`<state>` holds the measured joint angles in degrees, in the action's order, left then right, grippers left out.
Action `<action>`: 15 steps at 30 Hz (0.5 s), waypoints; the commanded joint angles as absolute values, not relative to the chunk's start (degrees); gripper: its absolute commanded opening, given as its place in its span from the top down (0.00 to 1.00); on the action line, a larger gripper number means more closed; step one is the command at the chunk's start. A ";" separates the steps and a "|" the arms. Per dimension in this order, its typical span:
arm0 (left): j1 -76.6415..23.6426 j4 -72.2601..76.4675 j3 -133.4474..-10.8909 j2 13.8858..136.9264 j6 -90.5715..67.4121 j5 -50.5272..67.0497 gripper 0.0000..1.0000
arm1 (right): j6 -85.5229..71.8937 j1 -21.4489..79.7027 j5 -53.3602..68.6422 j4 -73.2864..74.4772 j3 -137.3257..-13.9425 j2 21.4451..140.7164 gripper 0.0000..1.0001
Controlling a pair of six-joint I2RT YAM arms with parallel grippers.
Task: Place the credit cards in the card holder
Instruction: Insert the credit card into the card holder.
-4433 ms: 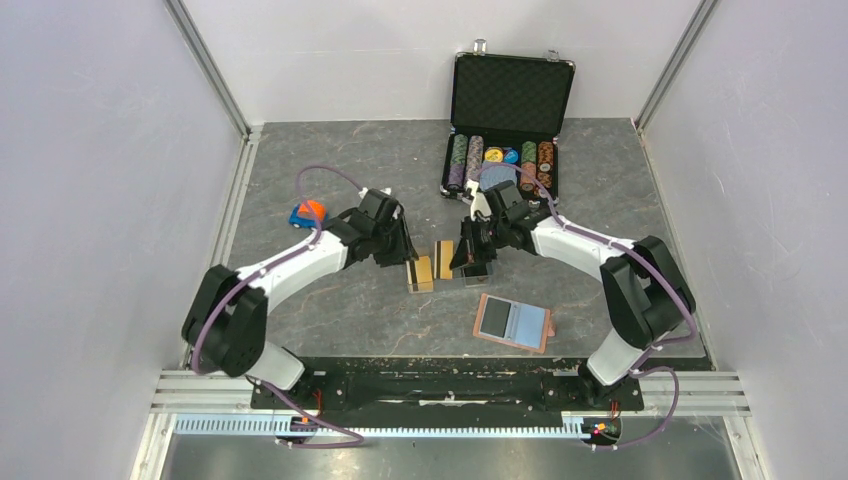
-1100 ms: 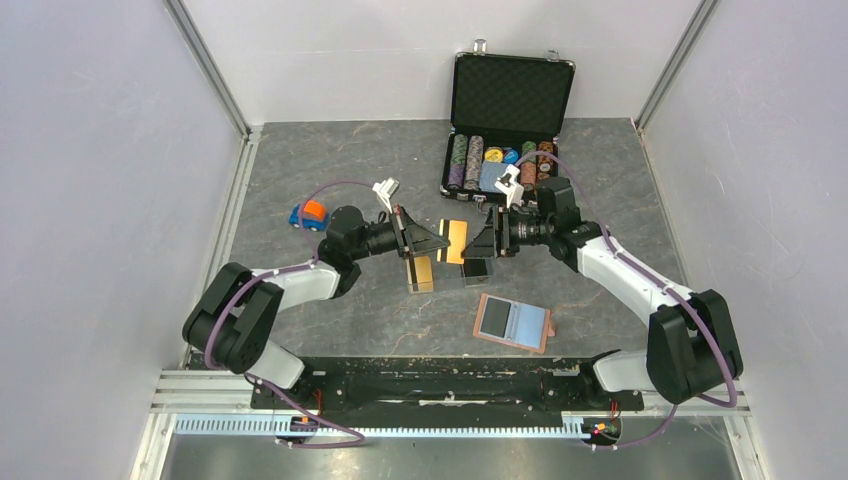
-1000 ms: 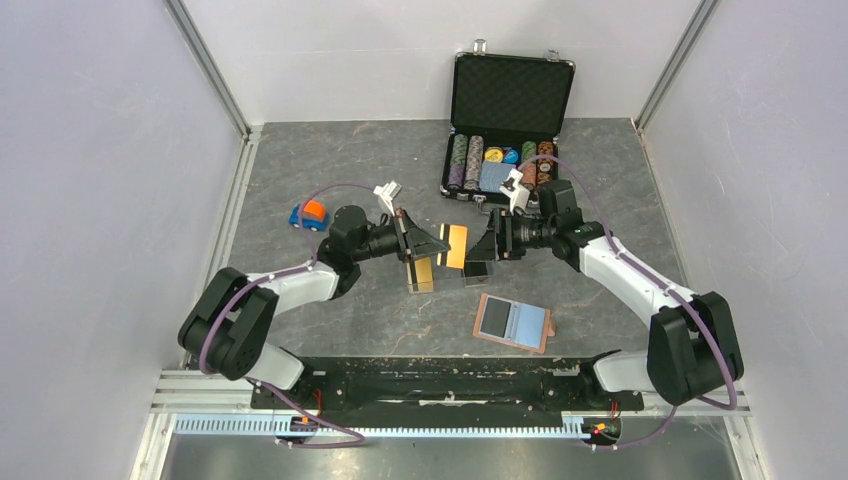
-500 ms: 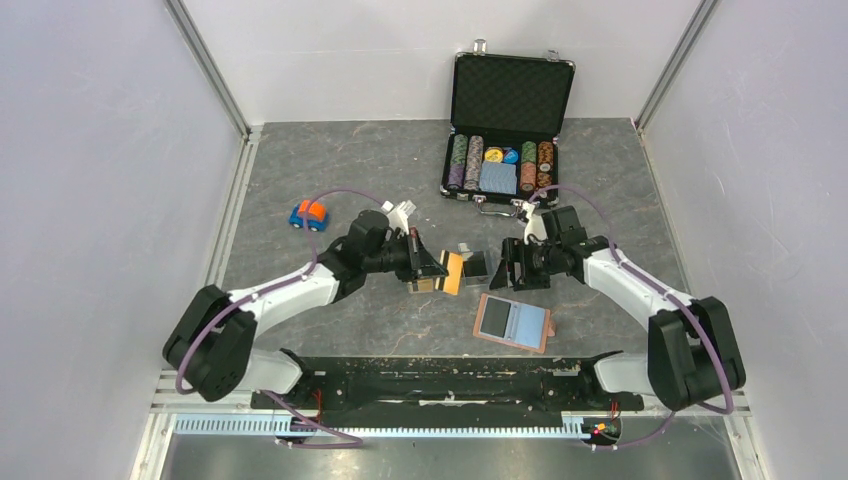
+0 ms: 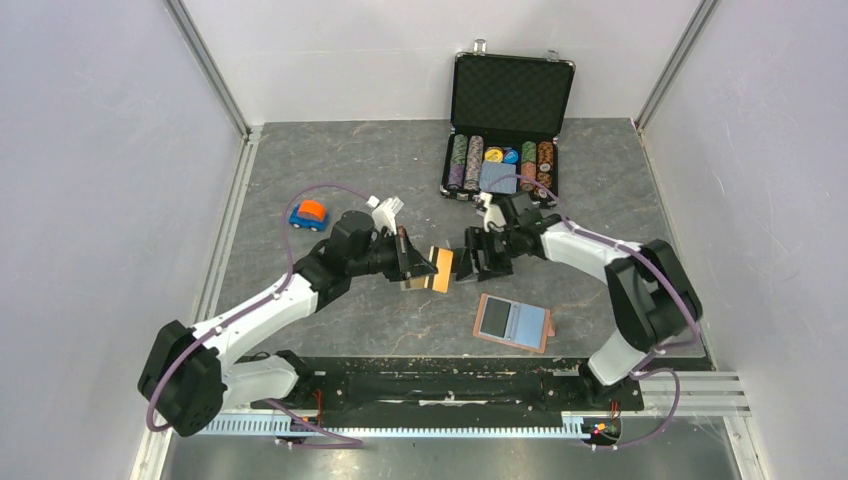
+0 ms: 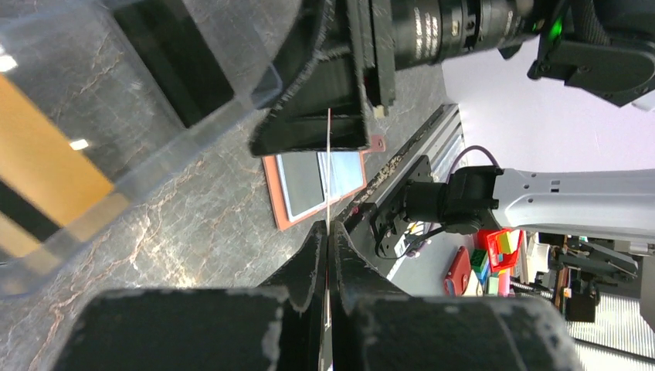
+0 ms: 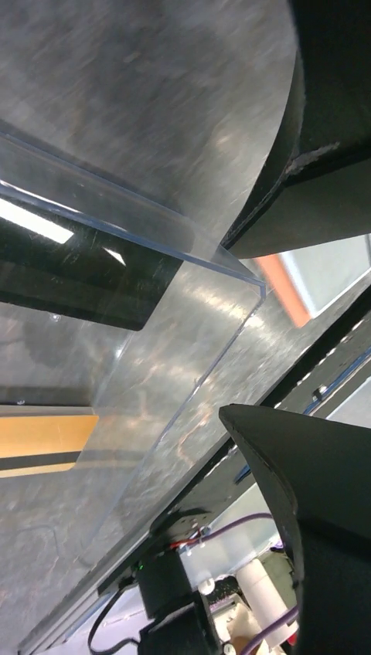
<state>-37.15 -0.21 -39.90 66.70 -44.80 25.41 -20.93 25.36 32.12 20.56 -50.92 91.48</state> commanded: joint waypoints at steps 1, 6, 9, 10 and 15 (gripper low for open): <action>-37.35 -1.98 -38.66 63.73 -42.95 23.92 0.98 | -24.52 29.76 33.81 15.07 -60.70 97.59 0.29; -37.35 -2.11 -37.45 62.40 -43.81 23.66 0.98 | -25.39 32.56 35.44 13.98 -67.79 102.91 0.29; -37.35 -1.19 -36.93 62.85 -44.42 24.45 0.98 | -23.98 32.14 33.64 15.13 -67.33 101.45 0.27; -37.43 -0.68 -36.92 63.31 -44.62 24.84 0.98 | -23.20 31.51 32.93 16.04 -66.53 100.30 0.27; -38.85 3.72 -37.87 68.50 -45.82 26.83 0.98 | -20.60 24.61 29.80 19.30 -55.85 90.80 0.27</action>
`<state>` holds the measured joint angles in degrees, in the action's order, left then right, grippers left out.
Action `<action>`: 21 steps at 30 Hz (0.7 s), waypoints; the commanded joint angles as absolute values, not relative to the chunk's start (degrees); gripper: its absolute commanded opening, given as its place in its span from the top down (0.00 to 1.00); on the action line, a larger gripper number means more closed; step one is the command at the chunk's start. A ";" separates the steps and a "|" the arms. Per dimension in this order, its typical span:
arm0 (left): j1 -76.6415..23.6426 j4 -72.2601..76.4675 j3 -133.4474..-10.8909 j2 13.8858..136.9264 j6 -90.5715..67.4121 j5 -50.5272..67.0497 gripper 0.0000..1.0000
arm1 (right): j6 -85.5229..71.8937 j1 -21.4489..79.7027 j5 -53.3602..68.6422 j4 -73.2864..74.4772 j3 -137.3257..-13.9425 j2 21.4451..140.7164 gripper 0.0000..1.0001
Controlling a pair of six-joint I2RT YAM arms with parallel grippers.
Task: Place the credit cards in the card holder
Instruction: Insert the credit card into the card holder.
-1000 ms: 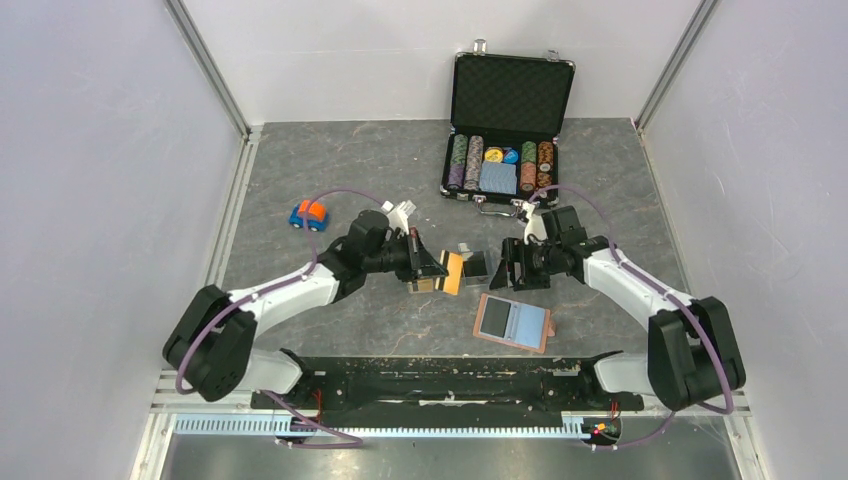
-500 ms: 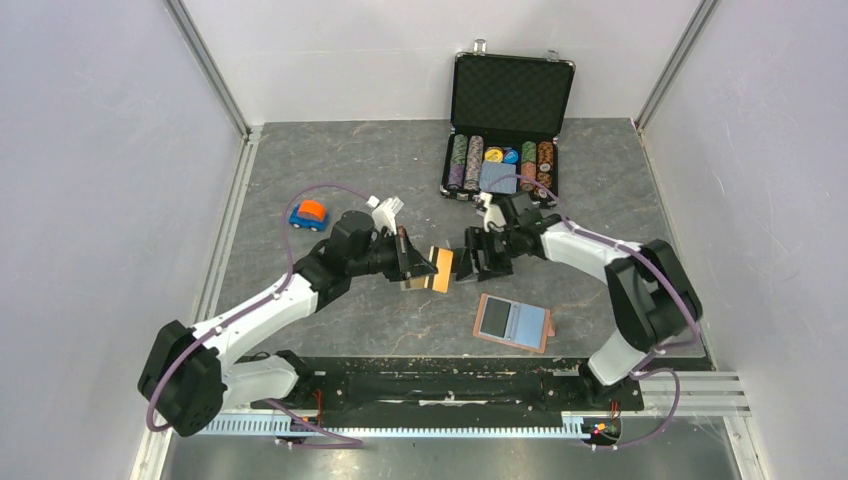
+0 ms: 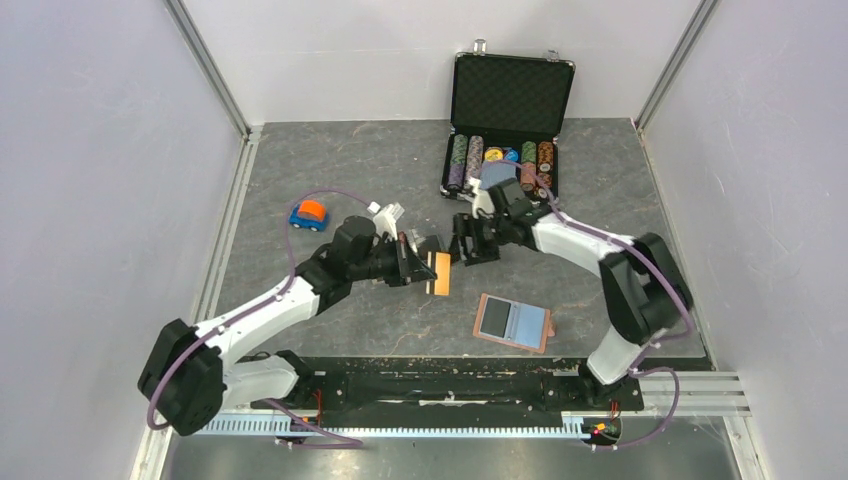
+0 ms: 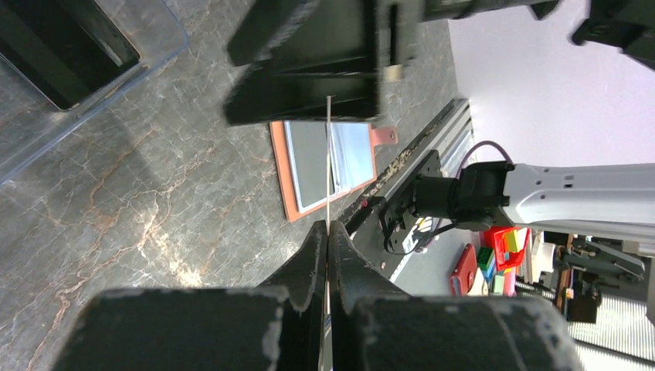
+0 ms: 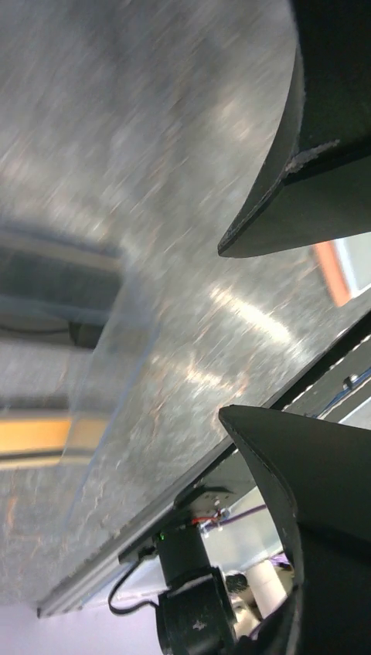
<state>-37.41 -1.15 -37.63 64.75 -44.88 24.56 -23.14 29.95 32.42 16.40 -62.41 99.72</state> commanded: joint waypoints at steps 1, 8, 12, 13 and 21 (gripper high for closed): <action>-39.45 4.46 -38.53 70.00 -46.11 27.15 0.98 | -19.59 22.82 28.93 20.84 -53.81 88.65 0.27; -46.33 12.39 -45.13 85.66 -49.01 29.46 0.98 | -12.05 11.72 15.98 36.86 -44.64 72.37 0.25; -50.12 15.25 -50.22 94.58 -50.16 31.43 0.98 | -12.42 7.37 11.26 42.51 -40.86 66.26 0.24; -50.75 15.82 -51.08 96.42 -50.47 31.68 0.98 | -12.92 6.57 10.84 43.14 -39.44 65.34 0.24; -52.71 16.26 -54.14 101.98 -51.39 31.77 0.98 | -15.05 4.28 16.96 42.48 -30.69 64.09 0.39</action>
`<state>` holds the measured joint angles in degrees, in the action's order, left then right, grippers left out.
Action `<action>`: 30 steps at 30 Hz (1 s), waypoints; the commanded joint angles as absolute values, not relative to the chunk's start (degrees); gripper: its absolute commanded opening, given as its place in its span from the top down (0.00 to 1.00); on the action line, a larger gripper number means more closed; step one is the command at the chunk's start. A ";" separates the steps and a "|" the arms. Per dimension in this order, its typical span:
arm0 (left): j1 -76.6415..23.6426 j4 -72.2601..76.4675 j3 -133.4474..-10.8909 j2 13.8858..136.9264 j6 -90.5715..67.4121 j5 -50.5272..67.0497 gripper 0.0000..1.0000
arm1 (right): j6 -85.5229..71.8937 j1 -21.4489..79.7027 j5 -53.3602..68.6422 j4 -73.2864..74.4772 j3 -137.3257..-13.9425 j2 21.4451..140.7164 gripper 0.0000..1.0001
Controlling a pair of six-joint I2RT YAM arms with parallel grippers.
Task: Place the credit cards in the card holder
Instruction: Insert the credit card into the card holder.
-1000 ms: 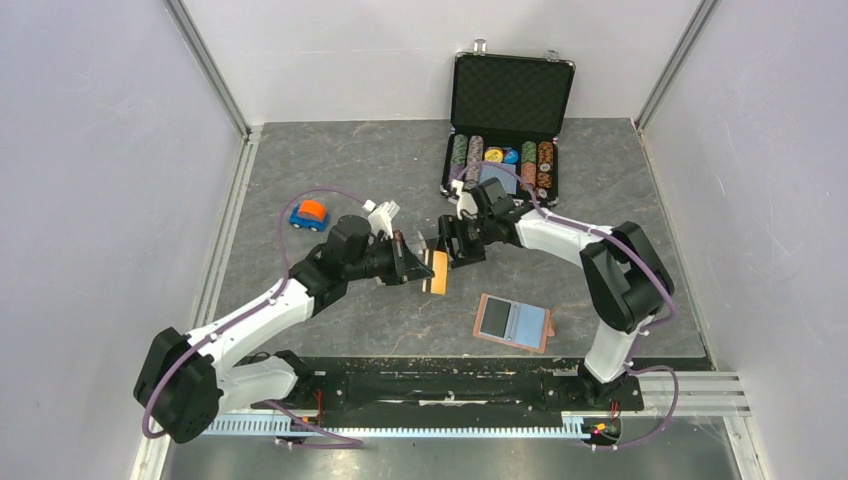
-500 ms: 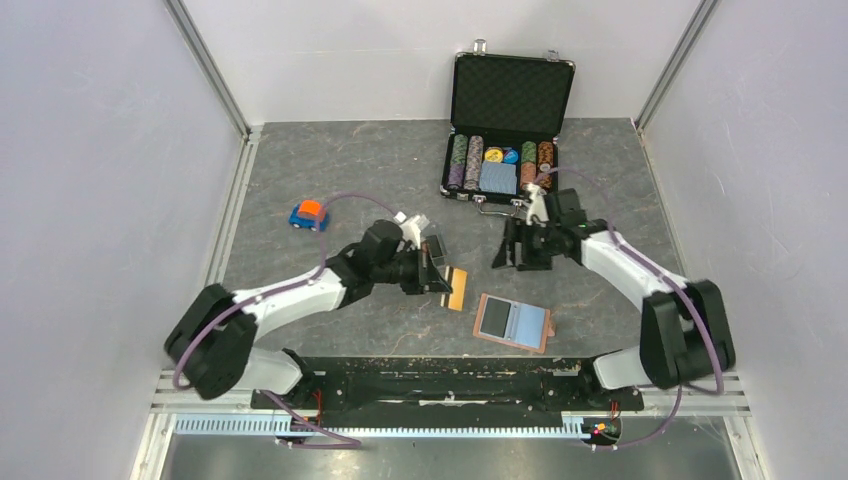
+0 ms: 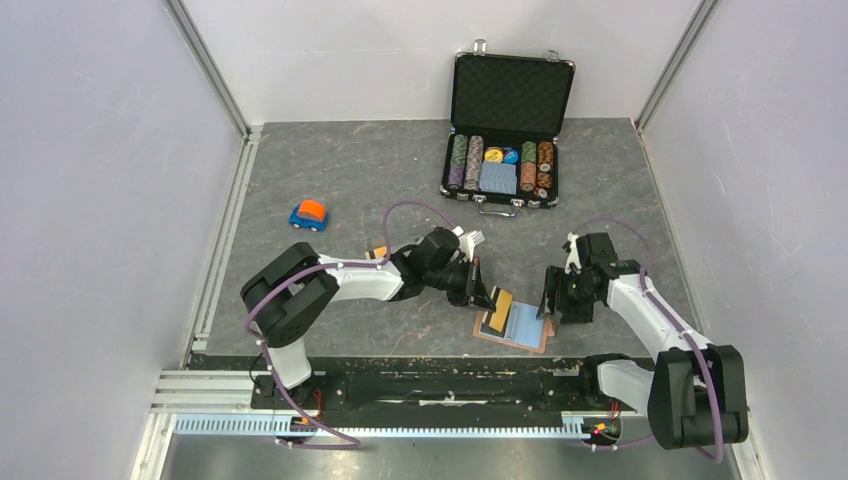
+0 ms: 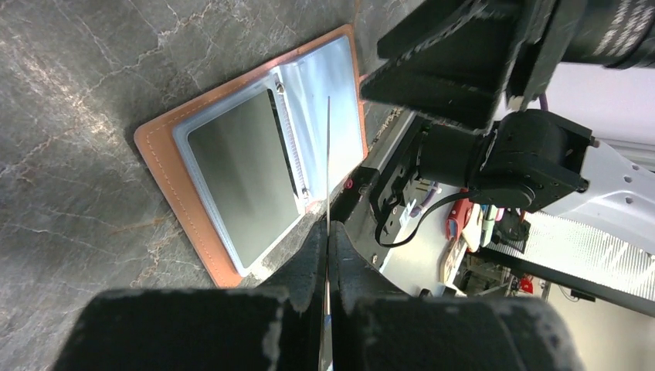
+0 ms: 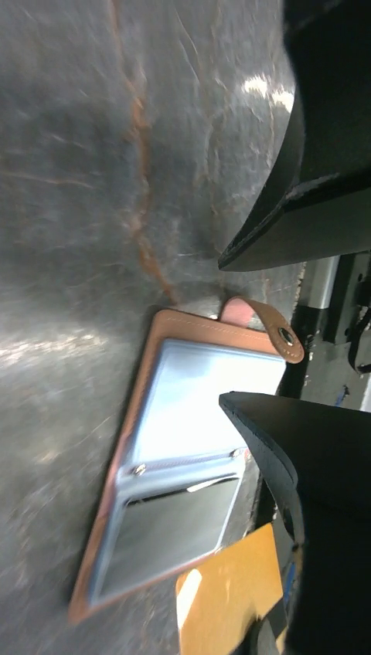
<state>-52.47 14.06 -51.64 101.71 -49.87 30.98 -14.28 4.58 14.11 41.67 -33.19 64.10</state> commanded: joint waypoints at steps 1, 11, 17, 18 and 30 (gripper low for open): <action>-52.69 15.65 -54.12 101.64 -50.90 31.30 0.98 | -15.10 4.30 18.14 41.92 -29.76 64.43 0.43; -52.26 10.79 -54.32 99.42 -48.25 29.27 0.98 | -17.09 4.87 27.76 32.78 -26.32 71.16 0.55; -50.09 10.76 -48.79 95.52 -49.92 26.12 0.98 | -21.24 8.38 30.21 25.19 -28.80 76.56 0.58; -49.79 11.49 -47.93 95.31 -50.44 26.10 0.98 | -21.53 8.98 30.36 24.44 -29.78 77.65 0.58; -48.30 13.49 -42.65 92.33 -52.38 24.15 0.98 | -17.09 9.93 25.50 27.91 -32.11 75.92 0.46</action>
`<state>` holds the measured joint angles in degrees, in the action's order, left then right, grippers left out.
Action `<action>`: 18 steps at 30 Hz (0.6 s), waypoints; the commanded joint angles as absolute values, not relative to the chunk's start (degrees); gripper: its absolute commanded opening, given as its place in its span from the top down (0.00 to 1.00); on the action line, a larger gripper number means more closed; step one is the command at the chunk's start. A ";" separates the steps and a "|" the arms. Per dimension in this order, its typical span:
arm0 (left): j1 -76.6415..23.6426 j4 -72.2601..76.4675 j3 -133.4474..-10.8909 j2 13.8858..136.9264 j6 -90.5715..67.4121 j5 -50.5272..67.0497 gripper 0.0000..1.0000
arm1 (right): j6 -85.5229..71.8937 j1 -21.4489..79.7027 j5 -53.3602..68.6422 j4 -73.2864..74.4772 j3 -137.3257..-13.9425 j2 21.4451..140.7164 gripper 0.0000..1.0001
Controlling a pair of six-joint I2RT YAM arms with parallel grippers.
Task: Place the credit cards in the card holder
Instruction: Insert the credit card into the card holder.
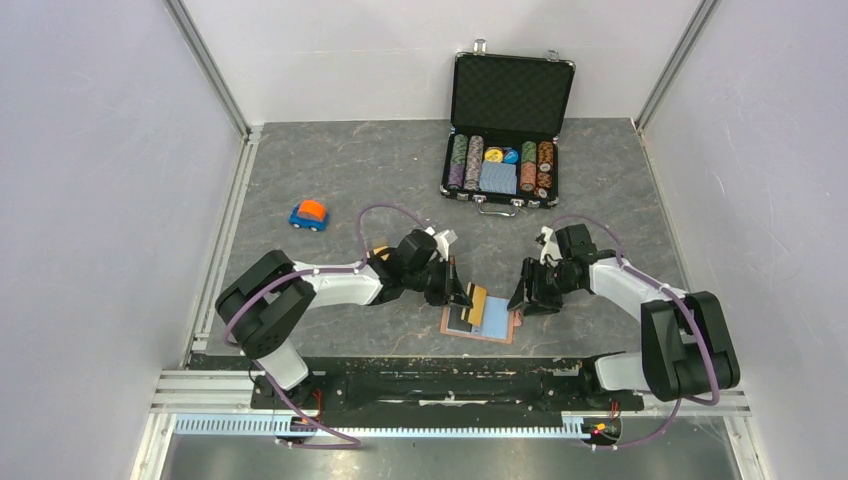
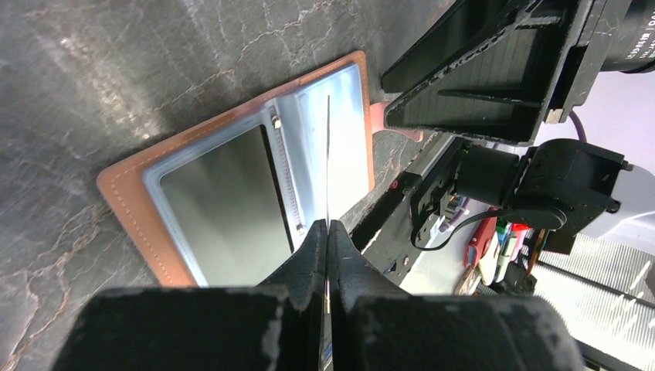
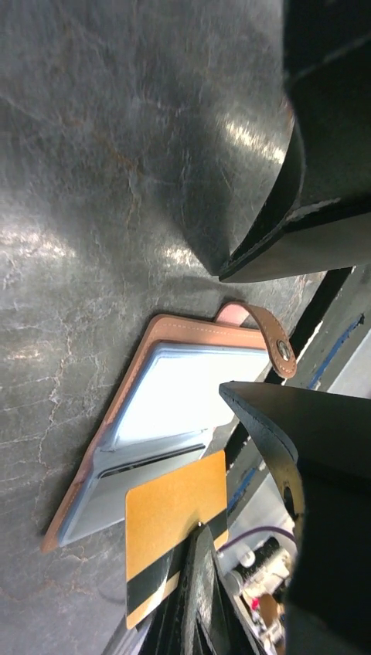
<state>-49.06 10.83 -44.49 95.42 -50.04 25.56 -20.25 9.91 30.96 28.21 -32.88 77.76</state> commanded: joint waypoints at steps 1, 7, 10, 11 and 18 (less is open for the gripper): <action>-48.21 14.01 -42.31 92.36 -52.86 24.30 0.98 | -16.91 9.93 25.49 27.95 -31.42 75.53 0.46; -48.33 16.93 -40.70 93.25 -55.10 25.00 0.98 | -17.01 9.93 25.57 27.59 -27.51 73.06 0.47; -48.34 20.32 -39.71 94.21 -57.17 25.39 0.98 | -17.23 9.93 25.76 27.10 -26.48 72.57 0.47; -48.34 21.55 -39.37 94.60 -57.87 25.62 0.98 | -17.34 9.89 25.84 26.92 -26.16 72.36 0.48; -48.43 24.33 -38.32 96.15 -59.74 25.45 0.98 | -17.98 9.93 26.54 25.69 -24.75 71.86 0.48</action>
